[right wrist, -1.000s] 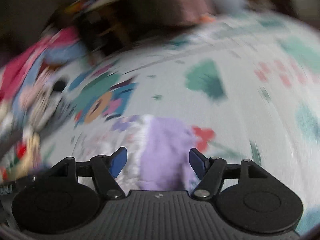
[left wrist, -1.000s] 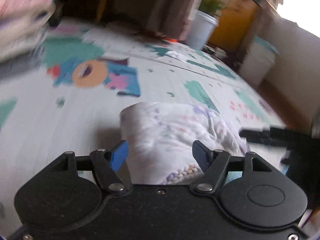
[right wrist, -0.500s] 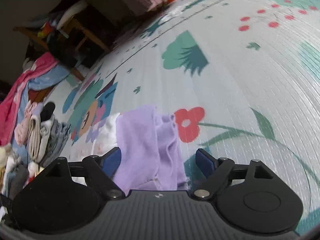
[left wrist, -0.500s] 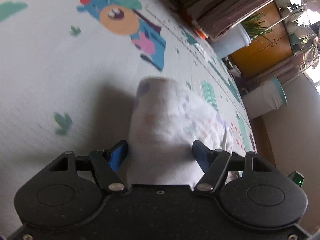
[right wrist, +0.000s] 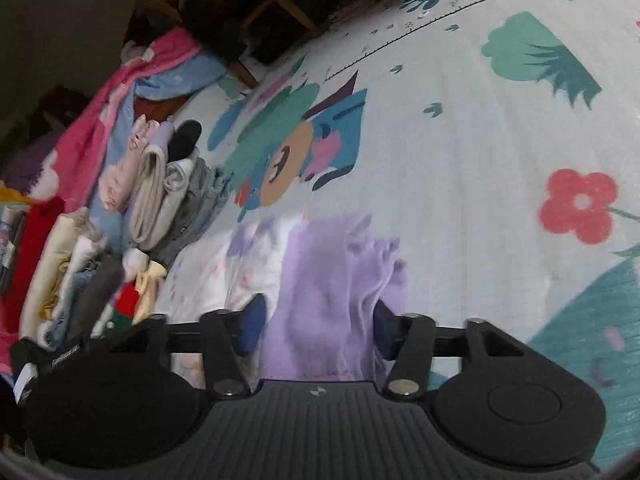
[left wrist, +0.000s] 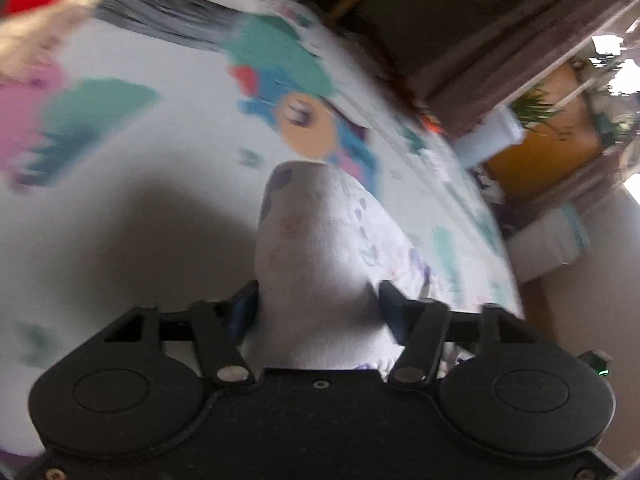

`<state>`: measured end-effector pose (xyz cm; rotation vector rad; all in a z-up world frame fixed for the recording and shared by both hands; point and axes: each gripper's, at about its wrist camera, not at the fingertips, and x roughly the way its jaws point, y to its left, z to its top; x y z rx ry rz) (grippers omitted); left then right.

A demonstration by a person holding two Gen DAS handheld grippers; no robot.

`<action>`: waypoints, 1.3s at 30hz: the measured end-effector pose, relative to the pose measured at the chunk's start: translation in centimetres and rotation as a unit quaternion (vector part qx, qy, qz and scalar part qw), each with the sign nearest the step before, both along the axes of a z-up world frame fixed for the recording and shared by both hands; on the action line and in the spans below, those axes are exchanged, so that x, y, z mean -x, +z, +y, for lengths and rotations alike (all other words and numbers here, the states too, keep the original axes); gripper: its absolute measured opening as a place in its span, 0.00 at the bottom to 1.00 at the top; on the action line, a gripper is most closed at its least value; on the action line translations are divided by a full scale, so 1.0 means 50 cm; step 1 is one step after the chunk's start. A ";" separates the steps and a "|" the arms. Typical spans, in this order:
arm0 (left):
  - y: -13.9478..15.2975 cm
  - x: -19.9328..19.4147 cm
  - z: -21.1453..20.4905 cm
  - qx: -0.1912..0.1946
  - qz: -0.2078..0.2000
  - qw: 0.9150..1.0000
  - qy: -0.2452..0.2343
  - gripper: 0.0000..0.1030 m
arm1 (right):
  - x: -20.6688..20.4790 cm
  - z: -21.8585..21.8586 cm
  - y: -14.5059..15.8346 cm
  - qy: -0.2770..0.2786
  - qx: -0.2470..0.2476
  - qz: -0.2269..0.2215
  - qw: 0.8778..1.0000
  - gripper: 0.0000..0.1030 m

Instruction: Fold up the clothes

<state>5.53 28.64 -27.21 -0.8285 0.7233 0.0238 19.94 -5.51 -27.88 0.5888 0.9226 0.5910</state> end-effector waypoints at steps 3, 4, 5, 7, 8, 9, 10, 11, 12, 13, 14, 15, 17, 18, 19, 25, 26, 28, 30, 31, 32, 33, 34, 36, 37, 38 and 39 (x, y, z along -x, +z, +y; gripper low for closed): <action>-0.013 0.035 0.047 0.022 0.003 0.999 0.032 0.70 | 0.025 -0.008 0.009 -0.036 -0.019 -0.008 0.999 0.78; -0.017 0.038 0.053 0.025 0.005 0.999 0.036 0.70 | 0.032 -0.009 0.010 -0.041 -0.018 -0.010 0.999 0.81; -0.023 0.037 0.057 0.028 0.008 0.999 0.037 0.70 | 0.034 -0.003 0.006 -0.036 -0.011 -0.008 0.999 0.84; -0.035 0.029 0.056 0.040 0.012 0.999 0.032 0.71 | 0.034 0.008 -0.005 -0.024 0.000 0.000 1.000 0.84; -0.041 0.023 0.051 0.046 0.012 0.999 0.027 0.71 | 0.033 0.012 -0.011 -0.019 0.002 0.005 1.000 0.84; -0.047 0.017 0.047 0.051 0.012 0.998 0.022 0.71 | 0.031 0.014 -0.018 -0.022 -0.001 0.009 1.000 0.84; -0.054 0.011 0.042 0.057 0.013 0.998 0.017 0.71 | 0.029 0.015 -0.025 -0.024 -0.004 0.014 1.000 0.84; -0.060 0.005 0.037 0.062 0.013 0.998 0.012 0.71 | 0.026 0.017 -0.032 -0.026 -0.008 0.019 0.999 0.84; -0.066 0.000 0.030 0.068 0.014 0.998 0.007 0.71 | 0.022 0.021 -0.041 -0.027 -0.014 0.025 0.999 0.84; -0.072 -0.003 0.020 0.074 0.014 0.997 0.003 0.71 | 0.017 0.027 -0.051 -0.027 -0.018 0.032 0.999 0.82; -0.076 -0.007 0.008 0.070 0.013 0.997 -0.001 0.70 | 0.013 0.037 -0.060 -0.022 -0.018 0.037 0.999 0.73; -0.072 -0.008 0.000 0.054 0.006 0.999 -0.005 0.62 | 0.011 0.046 -0.065 -0.018 -0.020 0.033 0.999 0.68; -0.059 -0.005 0.004 0.038 -0.006 0.999 -0.014 0.52 | 0.006 0.063 -0.066 -0.011 -0.025 0.028 0.999 0.62; -0.051 -0.003 0.008 0.030 -0.014 0.999 -0.014 0.51 | 0.002 0.071 -0.064 -0.008 -0.034 0.029 0.999 0.60; -0.040 0.003 0.021 0.022 -0.026 0.999 -0.005 0.51 | -0.004 0.084 -0.058 0.000 -0.042 0.026 0.999 0.57; 0.010 0.055 0.127 -0.010 -0.071 0.995 0.070 0.53 | -0.066 0.232 0.007 0.065 -0.065 -0.014 0.996 0.57; 0.006 0.058 0.142 -0.017 -0.064 0.994 0.085 0.56 | -0.078 0.263 0.008 0.076 -0.052 -0.011 0.996 0.62; -0.010 0.058 0.165 -0.034 -0.026 0.993 0.109 0.64 | -0.100 0.318 0.004 0.087 0.009 -0.003 0.996 0.68; -0.011 0.058 0.167 -0.096 0.007 0.988 0.121 0.65 | -0.105 0.345 0.009 0.084 0.067 -0.019 0.994 0.68; -0.001 0.063 0.159 -0.131 -0.001 0.984 0.118 0.65 | -0.102 0.350 0.017 0.081 0.086 -0.036 0.992 0.69; 0.011 0.068 0.149 -0.164 -0.009 0.980 0.114 0.65 | -0.093 0.347 0.033 0.081 0.091 -0.063 0.991 0.69; 0.024 0.071 0.138 -0.195 -0.019 0.975 0.109 0.65 | -0.079 0.346 0.050 0.086 0.093 -0.096 0.987 0.69; 0.037 0.074 0.127 -0.223 -0.030 0.969 0.101 0.65 | -0.061 0.347 0.065 0.096 0.100 -0.129 0.982 0.69; 0.056 0.077 0.107 -0.266 -0.056 0.959 0.078 0.65 | -0.026 0.357 0.084 0.129 0.118 -0.180 0.968 0.68; 0.060 0.072 0.094 -0.279 -0.066 0.956 0.059 0.65 | -0.010 0.363 0.082 0.140 0.129 -0.192 0.963 0.66; 0.060 0.067 0.081 -0.289 -0.074 0.954 0.032 0.65 | 0.005 0.368 0.080 0.150 0.141 -0.204 0.957 0.66; 0.058 0.059 0.068 -0.300 -0.079 0.951 0.007 0.65 | 0.017 0.372 0.076 0.157 0.149 -0.208 0.954 0.65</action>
